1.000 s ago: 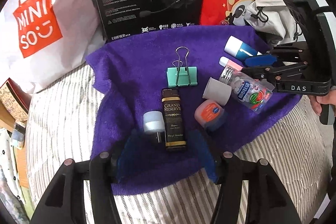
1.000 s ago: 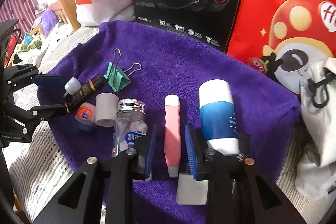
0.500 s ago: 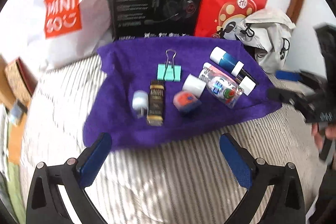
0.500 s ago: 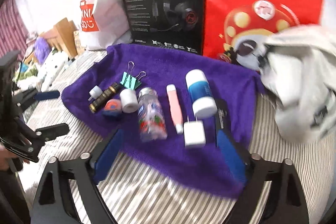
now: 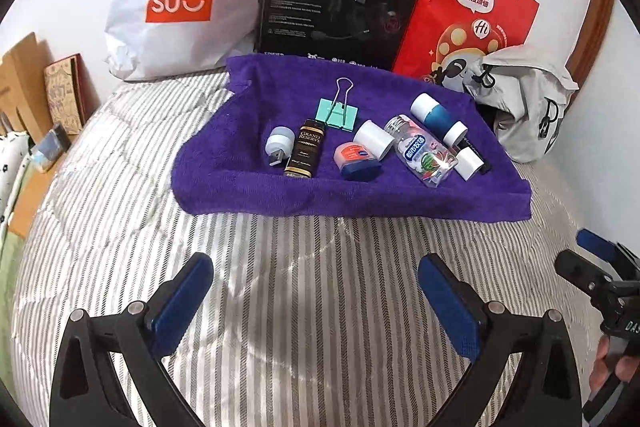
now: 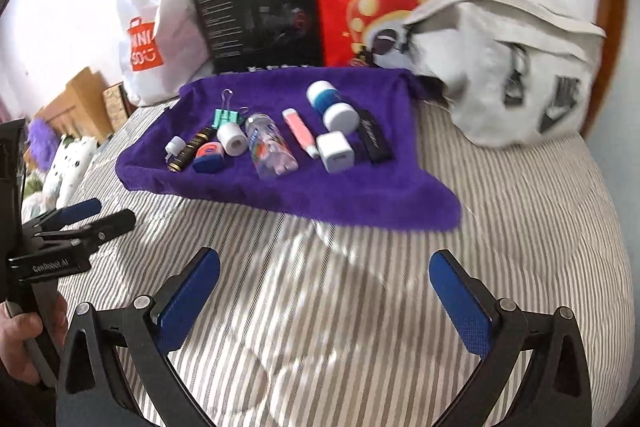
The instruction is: Organize rigid objects
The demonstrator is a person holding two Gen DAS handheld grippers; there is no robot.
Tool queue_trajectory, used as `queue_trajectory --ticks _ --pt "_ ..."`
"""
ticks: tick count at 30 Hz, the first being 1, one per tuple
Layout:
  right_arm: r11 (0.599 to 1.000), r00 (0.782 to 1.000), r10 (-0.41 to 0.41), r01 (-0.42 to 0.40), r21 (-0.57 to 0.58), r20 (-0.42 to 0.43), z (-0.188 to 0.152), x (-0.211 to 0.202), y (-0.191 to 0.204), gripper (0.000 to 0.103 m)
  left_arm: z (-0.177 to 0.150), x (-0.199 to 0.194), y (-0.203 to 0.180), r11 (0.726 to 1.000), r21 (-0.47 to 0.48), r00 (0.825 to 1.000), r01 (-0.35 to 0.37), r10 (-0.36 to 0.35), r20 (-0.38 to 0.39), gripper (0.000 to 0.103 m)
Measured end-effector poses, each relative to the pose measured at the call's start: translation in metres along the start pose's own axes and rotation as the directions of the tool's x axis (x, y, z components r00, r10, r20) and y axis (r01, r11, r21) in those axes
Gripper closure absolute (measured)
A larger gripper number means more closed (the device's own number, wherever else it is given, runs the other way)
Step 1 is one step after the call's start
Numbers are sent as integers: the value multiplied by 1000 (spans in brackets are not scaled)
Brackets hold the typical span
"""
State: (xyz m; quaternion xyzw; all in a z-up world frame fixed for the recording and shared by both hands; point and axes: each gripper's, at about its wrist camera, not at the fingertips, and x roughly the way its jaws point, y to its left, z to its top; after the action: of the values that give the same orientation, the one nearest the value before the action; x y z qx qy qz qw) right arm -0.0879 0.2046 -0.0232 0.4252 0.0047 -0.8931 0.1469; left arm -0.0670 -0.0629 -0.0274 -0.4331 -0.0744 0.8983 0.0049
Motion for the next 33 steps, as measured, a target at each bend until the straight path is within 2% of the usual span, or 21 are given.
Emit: queue_trajectory --ticks 3,7,9,17,23,33 --pt "999 1000 -19 19 27 7 -11 -8 -4 0 -5 -5 -11 996 40 996 -85 85 1 0" --pt "998 1000 -9 9 60 14 -22 -17 -8 0 -11 -13 -28 974 114 980 -196 192 46 0" --pt "998 1000 -7 6 68 15 -26 -20 -9 0 -14 -16 -37 966 139 975 -220 213 60 0" --pt "998 1000 -16 14 69 24 -34 -30 -7 0 -22 -21 -61 962 173 978 -209 202 60 0" --pt "996 999 -31 28 85 31 -36 -35 -8 0 -26 -30 -64 975 148 986 -167 161 49 0" --pt "993 997 -63 58 106 41 -35 -45 -13 0 -22 -54 -60 984 106 988 -146 139 75 0"
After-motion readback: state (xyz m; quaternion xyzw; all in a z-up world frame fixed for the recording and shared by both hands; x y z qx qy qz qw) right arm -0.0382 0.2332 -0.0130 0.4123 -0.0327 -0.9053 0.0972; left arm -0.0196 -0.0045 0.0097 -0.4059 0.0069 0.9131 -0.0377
